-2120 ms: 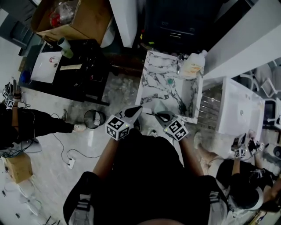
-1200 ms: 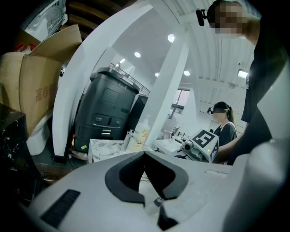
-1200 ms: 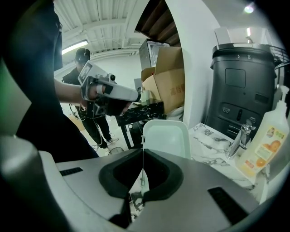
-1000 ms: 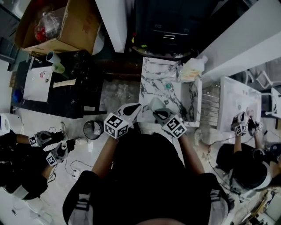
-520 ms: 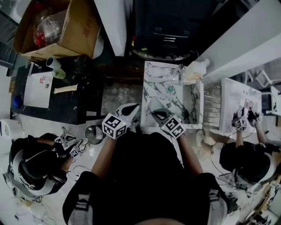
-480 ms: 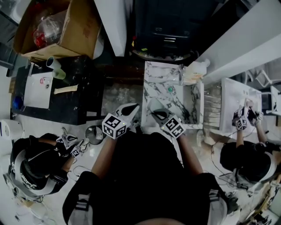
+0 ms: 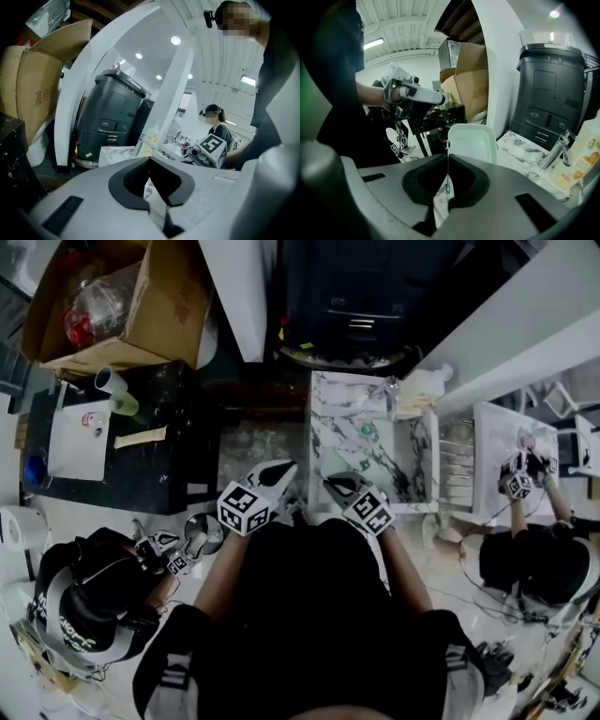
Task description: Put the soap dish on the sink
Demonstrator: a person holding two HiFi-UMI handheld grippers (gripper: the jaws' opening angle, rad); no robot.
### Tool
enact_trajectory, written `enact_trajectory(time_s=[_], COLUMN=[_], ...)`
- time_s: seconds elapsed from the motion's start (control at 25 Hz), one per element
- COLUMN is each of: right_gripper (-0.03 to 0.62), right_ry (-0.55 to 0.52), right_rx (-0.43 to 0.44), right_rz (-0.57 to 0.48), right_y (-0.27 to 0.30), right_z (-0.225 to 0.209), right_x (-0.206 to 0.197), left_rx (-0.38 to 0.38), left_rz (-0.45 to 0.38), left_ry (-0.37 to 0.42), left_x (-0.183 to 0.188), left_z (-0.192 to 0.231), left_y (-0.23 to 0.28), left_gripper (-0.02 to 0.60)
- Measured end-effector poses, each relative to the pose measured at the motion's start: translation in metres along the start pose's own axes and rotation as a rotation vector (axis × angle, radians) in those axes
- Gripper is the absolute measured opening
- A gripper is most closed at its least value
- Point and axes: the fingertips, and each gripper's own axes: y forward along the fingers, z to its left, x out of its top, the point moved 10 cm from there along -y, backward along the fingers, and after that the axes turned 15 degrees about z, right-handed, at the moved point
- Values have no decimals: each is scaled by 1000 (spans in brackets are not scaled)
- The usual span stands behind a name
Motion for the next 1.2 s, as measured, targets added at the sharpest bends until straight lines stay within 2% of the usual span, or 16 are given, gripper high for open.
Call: enact_trajectory(time_s=[0.36,0.72,0.92,1.2], right_gripper=[-2,-2,-2,-2], right_ry=[29,13,38,-48], right_rx=[-35,-44,-42,-14], right_rz=[1,15,44,43], right_y=[4,2,-6,-7], right_z=[4,4,-7,-28], right_x=[-4,-8,-11,-13], left_rx=[-34,-34,-25,19], left_rz=[31,30,22,-5], left_ry=[24,21,16,-21], left_x=[-2,2,7,13], left_z=[3,6,3,4], left_y=[1,9,16,26], left_gripper=[-2,-2,-2,-2])
